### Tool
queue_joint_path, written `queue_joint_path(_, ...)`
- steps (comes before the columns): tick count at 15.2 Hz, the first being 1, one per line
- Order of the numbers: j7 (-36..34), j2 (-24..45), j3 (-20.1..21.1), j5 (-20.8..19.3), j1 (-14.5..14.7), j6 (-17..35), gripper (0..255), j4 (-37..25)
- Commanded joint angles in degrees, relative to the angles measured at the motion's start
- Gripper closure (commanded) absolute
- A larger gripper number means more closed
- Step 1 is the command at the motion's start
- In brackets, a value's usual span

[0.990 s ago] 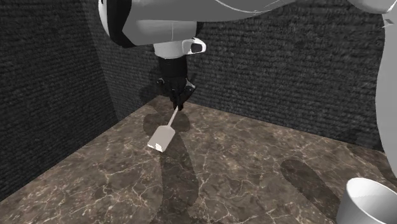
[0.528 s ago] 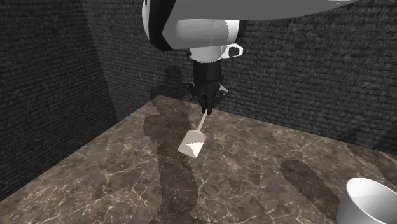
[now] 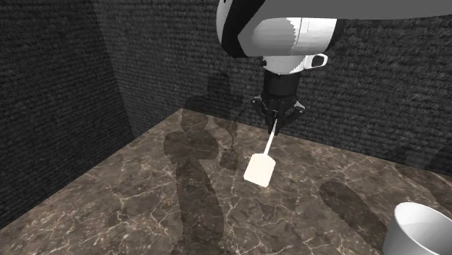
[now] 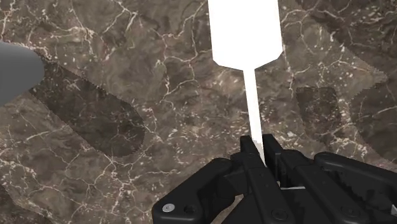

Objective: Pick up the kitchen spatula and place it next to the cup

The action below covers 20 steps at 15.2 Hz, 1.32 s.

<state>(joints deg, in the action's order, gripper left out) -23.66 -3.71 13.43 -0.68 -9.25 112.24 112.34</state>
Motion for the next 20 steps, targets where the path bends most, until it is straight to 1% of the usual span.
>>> queue_joint_path(1,3.1,-0.8,-1.6,0.3,-1.3,0.2,255,1.0)
queue_joint_path(8,12.9,-1.2,-6.9,0.6,-5.7,0.5,255,1.5)
queue_joint_path(14,21.1,0.6,-11.3,0.7,-9.5,0.2,255,-0.5)
queue_joint_path(15,21.7,0.8,-11.6,0.7,-9.8,0.2,255,-0.8)
queue_joint_path(20,21.6,1.5,-11.6,0.6,-9.8,4.0,255,2.3)
